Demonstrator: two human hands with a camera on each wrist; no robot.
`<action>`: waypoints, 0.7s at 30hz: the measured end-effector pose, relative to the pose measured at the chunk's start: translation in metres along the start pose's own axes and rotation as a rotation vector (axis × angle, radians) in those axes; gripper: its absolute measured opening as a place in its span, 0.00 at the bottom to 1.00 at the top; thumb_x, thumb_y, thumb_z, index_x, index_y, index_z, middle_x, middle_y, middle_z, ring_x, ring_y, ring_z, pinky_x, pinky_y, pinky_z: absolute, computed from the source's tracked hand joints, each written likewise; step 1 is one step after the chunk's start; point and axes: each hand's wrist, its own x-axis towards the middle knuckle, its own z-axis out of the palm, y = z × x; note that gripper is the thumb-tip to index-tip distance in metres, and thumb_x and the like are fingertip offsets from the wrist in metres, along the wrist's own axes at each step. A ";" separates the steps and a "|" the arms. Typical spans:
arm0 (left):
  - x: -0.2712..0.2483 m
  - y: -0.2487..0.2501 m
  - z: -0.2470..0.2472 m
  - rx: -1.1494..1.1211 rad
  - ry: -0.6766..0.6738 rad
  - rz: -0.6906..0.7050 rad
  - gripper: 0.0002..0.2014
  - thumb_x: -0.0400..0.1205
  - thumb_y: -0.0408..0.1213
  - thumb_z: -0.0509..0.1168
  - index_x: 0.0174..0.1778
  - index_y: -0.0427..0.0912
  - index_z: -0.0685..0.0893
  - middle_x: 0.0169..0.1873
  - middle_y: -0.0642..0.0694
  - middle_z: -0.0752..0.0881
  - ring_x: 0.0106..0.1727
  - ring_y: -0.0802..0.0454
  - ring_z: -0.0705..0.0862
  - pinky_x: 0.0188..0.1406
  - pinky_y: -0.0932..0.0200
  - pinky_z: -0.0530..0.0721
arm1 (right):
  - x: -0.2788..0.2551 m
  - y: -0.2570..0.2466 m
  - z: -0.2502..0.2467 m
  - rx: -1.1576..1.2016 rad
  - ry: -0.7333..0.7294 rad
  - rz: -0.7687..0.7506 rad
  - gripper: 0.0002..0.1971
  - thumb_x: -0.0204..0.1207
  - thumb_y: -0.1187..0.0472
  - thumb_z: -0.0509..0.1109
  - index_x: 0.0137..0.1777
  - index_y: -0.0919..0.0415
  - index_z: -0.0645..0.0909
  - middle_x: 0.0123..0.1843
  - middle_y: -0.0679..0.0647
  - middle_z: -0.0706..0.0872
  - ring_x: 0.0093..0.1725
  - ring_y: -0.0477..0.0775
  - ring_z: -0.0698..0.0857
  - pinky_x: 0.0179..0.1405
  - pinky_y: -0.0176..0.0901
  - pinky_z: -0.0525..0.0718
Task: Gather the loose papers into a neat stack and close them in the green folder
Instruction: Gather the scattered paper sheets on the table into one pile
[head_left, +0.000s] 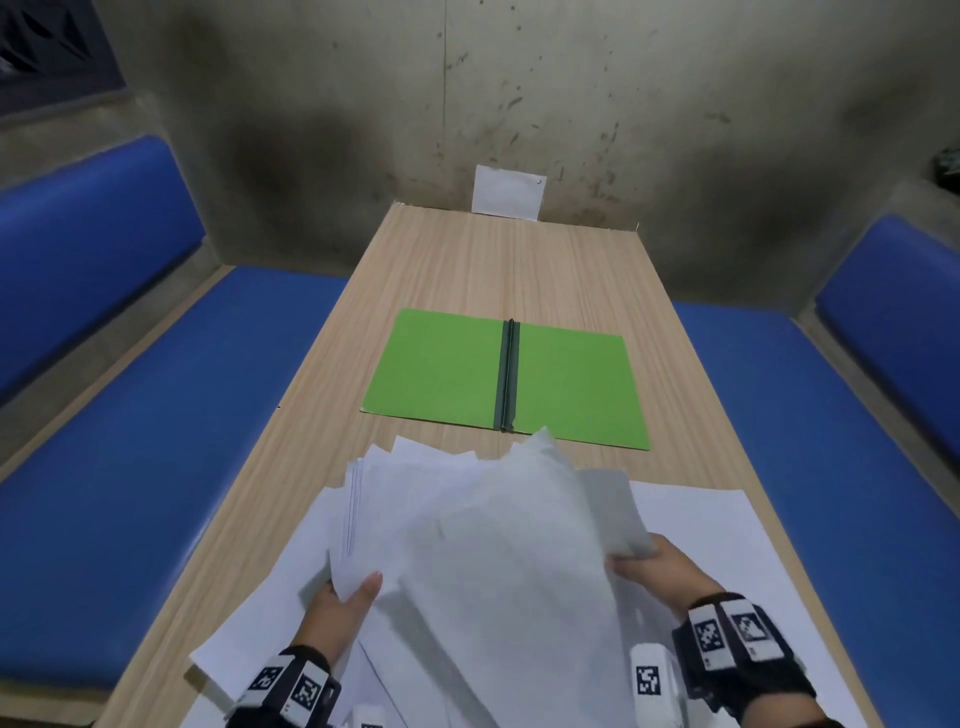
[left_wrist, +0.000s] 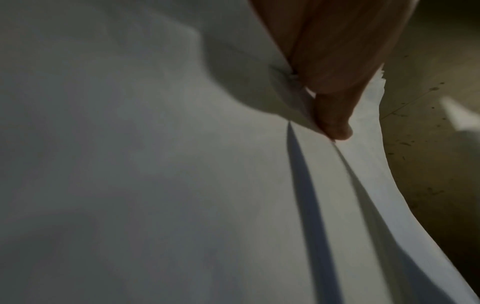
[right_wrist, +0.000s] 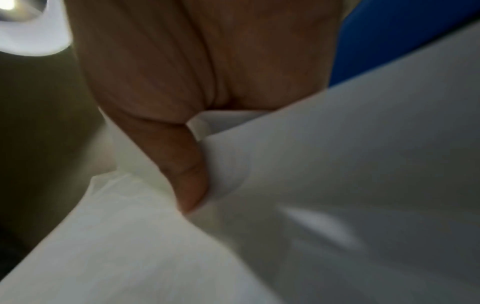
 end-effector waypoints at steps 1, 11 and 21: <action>0.001 0.000 0.000 0.000 -0.010 0.003 0.22 0.79 0.38 0.66 0.67 0.32 0.77 0.61 0.37 0.83 0.62 0.41 0.80 0.68 0.48 0.73 | 0.005 0.003 0.008 -0.031 -0.011 0.008 0.11 0.73 0.76 0.67 0.36 0.59 0.82 0.32 0.51 0.87 0.40 0.57 0.84 0.42 0.44 0.80; 0.007 -0.004 0.003 -0.015 -0.075 -0.007 0.27 0.71 0.41 0.71 0.65 0.33 0.79 0.59 0.39 0.84 0.57 0.45 0.81 0.59 0.53 0.76 | 0.029 0.025 0.055 -0.211 0.031 0.053 0.09 0.69 0.67 0.69 0.49 0.59 0.78 0.53 0.62 0.87 0.55 0.63 0.85 0.52 0.48 0.81; 0.001 0.002 0.007 -0.135 -0.114 -0.116 0.35 0.78 0.55 0.61 0.77 0.37 0.65 0.75 0.39 0.72 0.76 0.40 0.69 0.76 0.46 0.64 | 0.026 0.021 0.040 -0.056 0.148 0.191 0.08 0.76 0.66 0.64 0.54 0.65 0.77 0.49 0.63 0.83 0.48 0.61 0.81 0.38 0.42 0.78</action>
